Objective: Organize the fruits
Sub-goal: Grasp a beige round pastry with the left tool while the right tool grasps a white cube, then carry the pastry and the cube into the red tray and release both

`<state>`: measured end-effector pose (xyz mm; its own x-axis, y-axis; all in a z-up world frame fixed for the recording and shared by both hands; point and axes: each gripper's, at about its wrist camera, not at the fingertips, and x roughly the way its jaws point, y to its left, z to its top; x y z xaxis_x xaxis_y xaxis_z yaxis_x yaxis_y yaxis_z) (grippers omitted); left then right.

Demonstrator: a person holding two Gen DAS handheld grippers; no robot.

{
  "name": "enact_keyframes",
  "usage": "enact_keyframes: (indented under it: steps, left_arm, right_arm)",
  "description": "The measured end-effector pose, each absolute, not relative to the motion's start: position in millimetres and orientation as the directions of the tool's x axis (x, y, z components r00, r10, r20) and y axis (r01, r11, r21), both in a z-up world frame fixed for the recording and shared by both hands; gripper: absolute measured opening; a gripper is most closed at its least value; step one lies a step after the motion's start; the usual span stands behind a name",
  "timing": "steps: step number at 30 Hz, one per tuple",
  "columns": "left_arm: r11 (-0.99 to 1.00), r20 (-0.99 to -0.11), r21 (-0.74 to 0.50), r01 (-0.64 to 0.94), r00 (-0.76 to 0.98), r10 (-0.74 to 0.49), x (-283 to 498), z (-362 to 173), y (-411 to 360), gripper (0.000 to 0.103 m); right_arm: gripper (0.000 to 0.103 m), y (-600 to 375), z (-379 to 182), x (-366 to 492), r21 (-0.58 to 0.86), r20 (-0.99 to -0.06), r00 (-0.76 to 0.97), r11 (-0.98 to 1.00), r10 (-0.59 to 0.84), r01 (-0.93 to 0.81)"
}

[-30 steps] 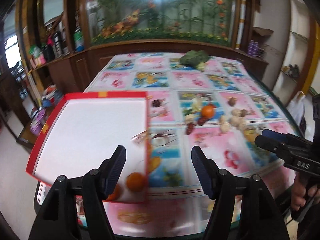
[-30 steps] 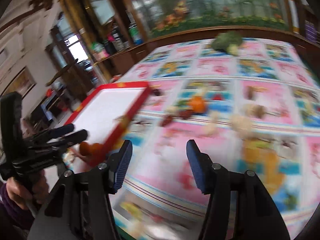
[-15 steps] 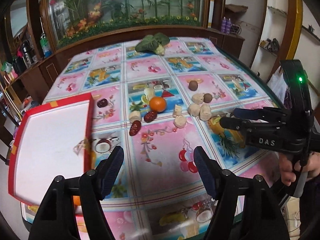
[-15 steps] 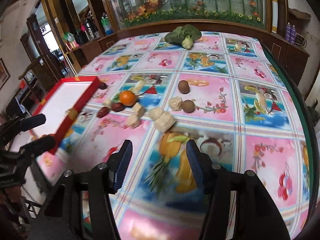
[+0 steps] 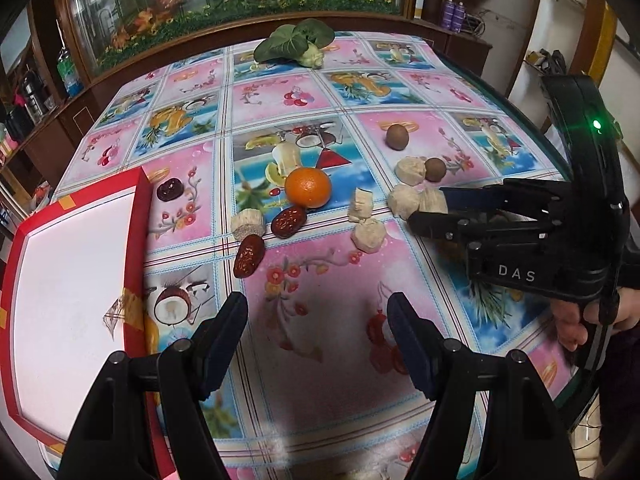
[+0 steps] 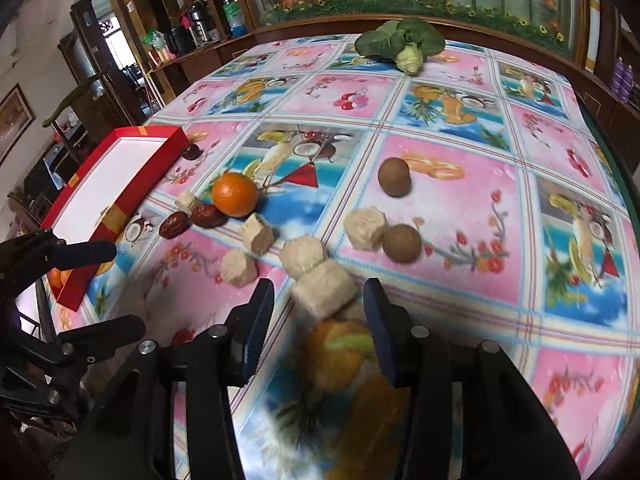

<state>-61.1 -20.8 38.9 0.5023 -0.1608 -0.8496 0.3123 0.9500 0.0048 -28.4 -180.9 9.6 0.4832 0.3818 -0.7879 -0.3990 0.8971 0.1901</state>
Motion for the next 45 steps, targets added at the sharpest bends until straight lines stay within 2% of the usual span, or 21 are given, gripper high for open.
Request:
enact_keyframes:
  steps: [1, 2, 3, 10, 11, 13, 17, 20, 23, 25, 31, 39, 45]
  left_arm:
    - [0.951, -0.851, 0.004, 0.310, 0.500, -0.160, -60, 38, -22, 0.072]
    - [0.952, -0.853, 0.006, 0.307, 0.498, -0.155, -57, 38, -23, 0.072]
    - [0.952, -0.854, 0.008, 0.306, 0.498, -0.153, -56, 37, -24, 0.072]
    - [0.945, -0.845, -0.006, 0.326, 0.503, -0.179, -49, 36, -45, 0.071]
    - [0.947, -0.844, -0.007, 0.322, 0.506, -0.179, -47, 35, -47, 0.069]
    - [0.951, -0.844, -0.019, 0.309, 0.505, -0.181, -40, 30, -50, 0.054]
    - [0.952, -0.850, -0.036, 0.304, 0.492, -0.188, -31, 22, -57, 0.049]
    - [0.950, -0.847, -0.039, 0.309, 0.495, -0.195, -30, 19, -61, 0.042]
    - [0.949, -0.845, -0.047, 0.311, 0.494, -0.203, -28, 15, -63, 0.027]
    - [0.948, -0.836, -0.041, 0.314, 0.509, -0.204, -29, 14, -64, 0.023]
    - [0.951, -0.824, -0.073, 0.299, 0.520, -0.226, -30, 17, -56, 0.022]
    - [0.963, -0.747, -0.062, 0.261, 0.628, -0.218, -75, 66, 1, 0.022]
    - [0.992, -0.676, -0.044, 0.119, 0.728, -0.117, -93, 95, 75, 0.022]
  right_arm:
    - [0.047, -180, 8, -27, 0.189, -0.790, 0.481, 0.896, 0.382, -0.402]
    - [0.039, -180, 5, -26, 0.190, -0.794, 0.473, 0.895, 0.382, -0.404]
    - [0.037, -181, 5, -26, 0.188, -0.781, 0.490, 0.894, 0.388, -0.407]
    - [0.037, -210, 8, -24, 0.372, -0.702, 0.484, 0.849, 0.522, -0.377]
    - [0.037, -214, 10, -23, 0.392, -0.689, 0.491, 0.844, 0.534, -0.368]
    - [0.037, -228, 17, -23, 0.456, -0.639, 0.520, 0.823, 0.567, -0.338]
    - [0.037, -252, 31, -26, 0.519, -0.543, 0.607, 0.800, 0.581, -0.302]
    - [0.037, -259, 32, -23, 0.546, -0.533, 0.609, 0.789, 0.587, -0.282]
    - [0.037, -258, 31, -21, 0.533, -0.547, 0.614, 0.802, 0.569, -0.269]
    - [0.037, -257, 31, -20, 0.527, -0.550, 0.618, 0.808, 0.562, -0.265]
    - [0.037, -263, 28, -21, 0.512, -0.557, 0.632, 0.822, 0.539, -0.250]
    - [0.037, -262, 29, -22, 0.479, -0.559, 0.680, 0.854, 0.474, -0.202]
    - [0.037, -201, 47, -39, 0.513, -0.511, 0.650, 0.806, 0.562, -0.294]
